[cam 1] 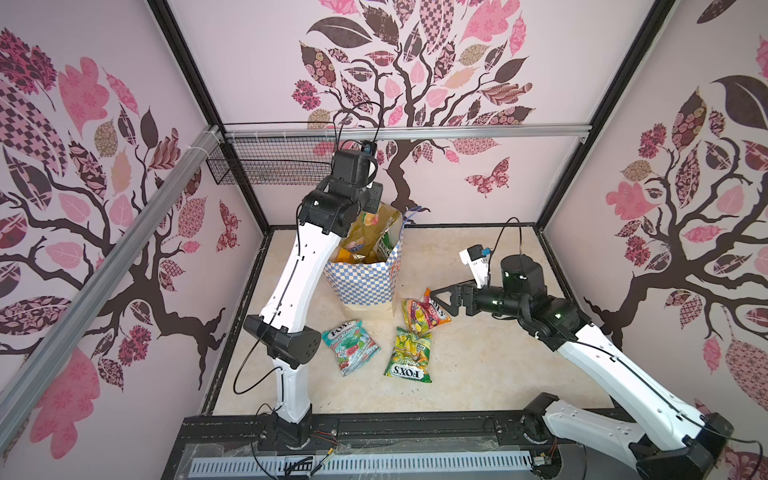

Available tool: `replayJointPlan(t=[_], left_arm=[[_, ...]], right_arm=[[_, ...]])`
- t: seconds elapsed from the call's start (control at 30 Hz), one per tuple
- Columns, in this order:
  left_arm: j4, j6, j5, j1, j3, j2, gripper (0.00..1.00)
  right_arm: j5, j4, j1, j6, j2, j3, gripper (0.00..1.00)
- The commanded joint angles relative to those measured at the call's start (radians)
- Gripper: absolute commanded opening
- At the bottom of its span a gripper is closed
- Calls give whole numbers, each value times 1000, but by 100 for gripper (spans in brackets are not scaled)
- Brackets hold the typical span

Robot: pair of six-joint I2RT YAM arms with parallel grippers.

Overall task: Take the snacks out of the paper bag
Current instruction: 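Lift the gold foil packet up out of the bag with the left gripper, then swing the gold packet over the table and release it while right arm draws back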

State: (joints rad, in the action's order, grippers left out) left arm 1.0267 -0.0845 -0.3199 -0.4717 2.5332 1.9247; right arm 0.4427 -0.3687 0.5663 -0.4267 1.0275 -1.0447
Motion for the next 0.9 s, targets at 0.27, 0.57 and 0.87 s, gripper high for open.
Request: replayJointPlan(t=[0.27, 0.57, 0.87], left_arm=[[-145, 16, 17, -46, 99, -207, 0], [-164, -92, -155, -319, 110, -249, 0], [-288, -207, -297, -601, 73, -196, 0]], right_arm=[[-54, 44, 3, -14, -31, -36, 99], [-269, 94, 2, -27, -161, 45, 99], [-548, 50, 2, -28, -395, 155, 100]])
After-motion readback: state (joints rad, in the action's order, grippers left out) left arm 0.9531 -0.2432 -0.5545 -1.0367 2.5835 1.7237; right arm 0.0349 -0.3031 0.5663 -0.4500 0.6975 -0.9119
